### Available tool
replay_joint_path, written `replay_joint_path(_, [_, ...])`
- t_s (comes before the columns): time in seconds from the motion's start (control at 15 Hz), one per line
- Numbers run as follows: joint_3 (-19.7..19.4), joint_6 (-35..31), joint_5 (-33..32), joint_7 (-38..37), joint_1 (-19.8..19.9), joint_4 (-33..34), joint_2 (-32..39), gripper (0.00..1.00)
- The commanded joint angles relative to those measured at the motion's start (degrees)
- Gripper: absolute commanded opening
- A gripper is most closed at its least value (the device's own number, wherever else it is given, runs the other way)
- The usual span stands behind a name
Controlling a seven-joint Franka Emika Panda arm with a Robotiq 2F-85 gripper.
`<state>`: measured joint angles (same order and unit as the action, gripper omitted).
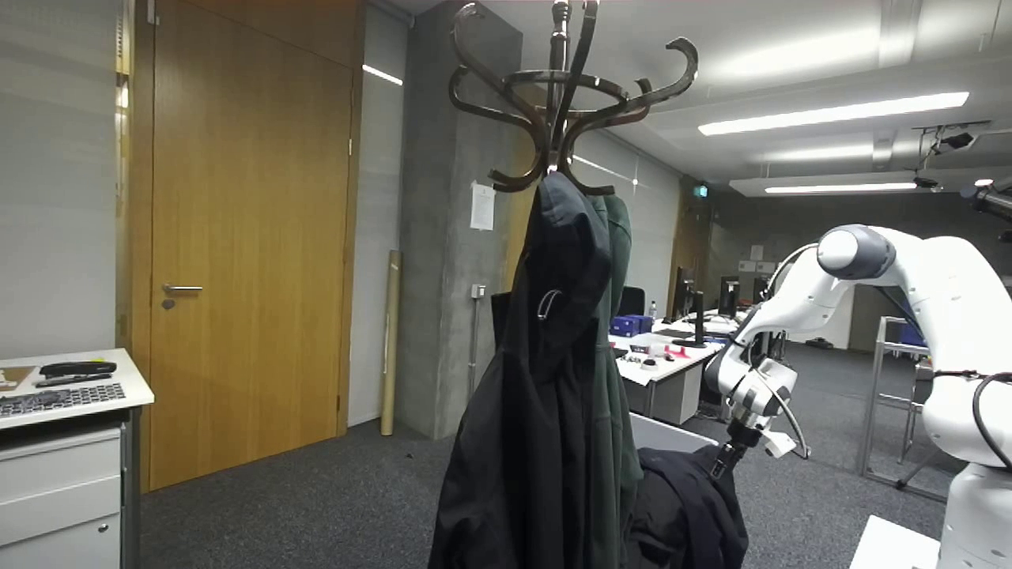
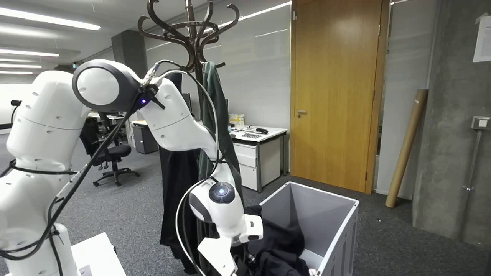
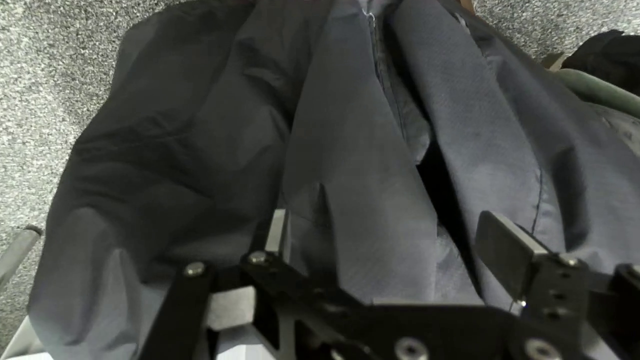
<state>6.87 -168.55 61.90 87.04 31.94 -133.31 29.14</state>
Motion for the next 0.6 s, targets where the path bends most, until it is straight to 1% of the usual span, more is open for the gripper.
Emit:
replay_joint_path(0.0, [3.2,-3.4,4.2,5.8,2.1,3.4,2.8,1.00])
replay_joint_path(0.27, [5.2,-5.1,6.7,9.2,2.1,5.9,4.4,1.00])
replay_joint_path(0.4, [5.2,-5.2,6.2,9.5,1.5,6.3,4.9,0.74])
replay_joint_path(0.53, [5.3,-5.5,6.3,9.2,1.4,6.6,5.1,0.60])
